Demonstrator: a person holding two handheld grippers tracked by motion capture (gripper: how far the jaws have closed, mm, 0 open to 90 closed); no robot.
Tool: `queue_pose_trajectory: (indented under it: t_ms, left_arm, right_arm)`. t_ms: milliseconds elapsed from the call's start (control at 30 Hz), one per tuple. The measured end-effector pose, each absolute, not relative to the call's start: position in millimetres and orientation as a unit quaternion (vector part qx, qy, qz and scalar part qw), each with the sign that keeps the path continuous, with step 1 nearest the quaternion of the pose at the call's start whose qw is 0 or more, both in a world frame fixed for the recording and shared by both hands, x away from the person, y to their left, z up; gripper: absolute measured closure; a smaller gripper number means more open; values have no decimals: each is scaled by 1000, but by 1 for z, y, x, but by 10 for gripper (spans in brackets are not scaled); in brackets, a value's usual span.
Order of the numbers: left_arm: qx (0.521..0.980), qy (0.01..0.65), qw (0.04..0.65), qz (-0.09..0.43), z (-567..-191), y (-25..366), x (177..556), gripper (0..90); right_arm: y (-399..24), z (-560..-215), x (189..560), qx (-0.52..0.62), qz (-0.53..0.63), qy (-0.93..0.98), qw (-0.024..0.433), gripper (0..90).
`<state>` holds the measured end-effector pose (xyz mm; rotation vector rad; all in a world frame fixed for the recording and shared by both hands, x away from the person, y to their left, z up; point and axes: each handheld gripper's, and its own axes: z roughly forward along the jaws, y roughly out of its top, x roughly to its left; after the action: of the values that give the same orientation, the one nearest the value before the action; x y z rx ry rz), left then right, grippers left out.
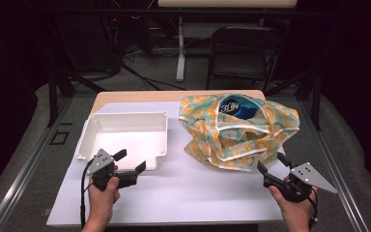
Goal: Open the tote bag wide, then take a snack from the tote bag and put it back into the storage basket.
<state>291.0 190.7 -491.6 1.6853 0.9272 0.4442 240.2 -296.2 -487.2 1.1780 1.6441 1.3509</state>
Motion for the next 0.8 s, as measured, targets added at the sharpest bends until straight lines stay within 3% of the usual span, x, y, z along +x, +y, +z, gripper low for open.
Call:
queue_pose_trajectory:
  t_ms: [267,433,500,633,700,733,767,800]
  left_arm:
    - [727,362,557,177,-481,143,313,150]
    - [728,348,569,159,-474,122,322,162]
    - [724,346,573,164,-472,114,324,171]
    - [723,335,582,159,-465,101,330,196]
    - [725,326,590,144,-462,98,334,224]
    - [724,323,594,138,-460,95,337,256]
    - [723,321,597,135,-459,93,338,256]
    - [724,319,596,136,-457,91,340,271]
  right_arm:
    - [-281,-481,255,455,515,642,339,362]
    - [-279,-474,262,470,523,628,334,307]
    - [-280,-471,266,480,523,622,331,238]
    - [-279,-468,272,479,524,626,323,223]
    - [-276,-466,275,478,523,626,327,240]
    - [-274,-464,277,479,522,624,330,309]
    - [-274,-464,277,479,522,624,330,309]
    - [-273,-463,278,479,522,624,331,365]
